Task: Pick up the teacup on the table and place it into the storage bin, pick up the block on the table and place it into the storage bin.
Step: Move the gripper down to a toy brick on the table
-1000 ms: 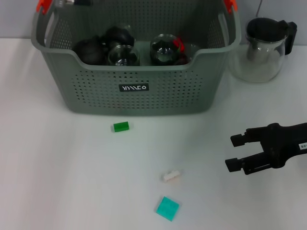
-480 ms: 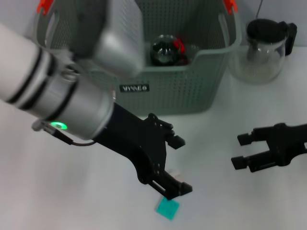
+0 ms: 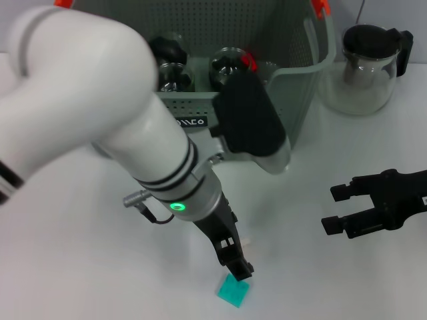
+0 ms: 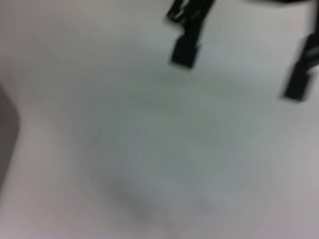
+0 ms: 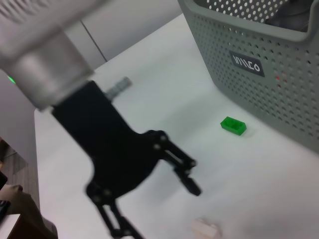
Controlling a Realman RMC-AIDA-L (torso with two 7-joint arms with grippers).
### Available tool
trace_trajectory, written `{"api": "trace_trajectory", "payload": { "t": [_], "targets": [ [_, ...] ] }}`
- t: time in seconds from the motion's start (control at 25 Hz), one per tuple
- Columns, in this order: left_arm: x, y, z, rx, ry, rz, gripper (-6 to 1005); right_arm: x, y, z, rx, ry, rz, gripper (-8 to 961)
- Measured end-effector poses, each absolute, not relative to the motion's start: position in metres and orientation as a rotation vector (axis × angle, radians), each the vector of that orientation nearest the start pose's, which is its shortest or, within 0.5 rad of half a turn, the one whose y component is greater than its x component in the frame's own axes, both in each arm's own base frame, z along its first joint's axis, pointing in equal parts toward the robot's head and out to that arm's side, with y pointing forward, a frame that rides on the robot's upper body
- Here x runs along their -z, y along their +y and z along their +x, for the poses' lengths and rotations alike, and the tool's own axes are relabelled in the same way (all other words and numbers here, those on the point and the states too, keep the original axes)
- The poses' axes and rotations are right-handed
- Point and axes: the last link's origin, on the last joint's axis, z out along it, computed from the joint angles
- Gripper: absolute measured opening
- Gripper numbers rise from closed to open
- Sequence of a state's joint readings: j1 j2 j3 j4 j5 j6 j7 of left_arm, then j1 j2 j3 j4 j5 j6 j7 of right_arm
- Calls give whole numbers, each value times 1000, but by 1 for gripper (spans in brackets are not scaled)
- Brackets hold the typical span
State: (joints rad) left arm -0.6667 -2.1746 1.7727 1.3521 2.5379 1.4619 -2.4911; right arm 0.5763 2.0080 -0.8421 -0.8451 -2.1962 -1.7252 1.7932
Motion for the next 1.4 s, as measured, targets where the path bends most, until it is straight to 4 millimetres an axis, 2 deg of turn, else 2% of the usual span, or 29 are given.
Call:
{"api": "trace_trajectory", "payload": {
  "t": [0.2,0.6,1.04,1.24,1.36,1.4],
  "targets": [
    [115,316,-114,-670,-362,-2859,906,-26,331,250,-286,890,-2958,936],
    [129,323,-116,-663,-380,-2811,902,-24,331,250,-288,892,-2951,936],
    [137,322,-122,-678,-397,-2805,731,-24,333,250,-286,890,-2941,936],
    [138,320,-124,-697,-392,-2806,500,-24,333,250,-286,890,-2941,936],
    [140,319,-125,-705,-384,-2806,250,-24,333,250,-286,890,-2941,936],
    [140,319,-125,-705,-383,-2806,247,-24,333,250,-286,890,-2942,936]
  ]
}}
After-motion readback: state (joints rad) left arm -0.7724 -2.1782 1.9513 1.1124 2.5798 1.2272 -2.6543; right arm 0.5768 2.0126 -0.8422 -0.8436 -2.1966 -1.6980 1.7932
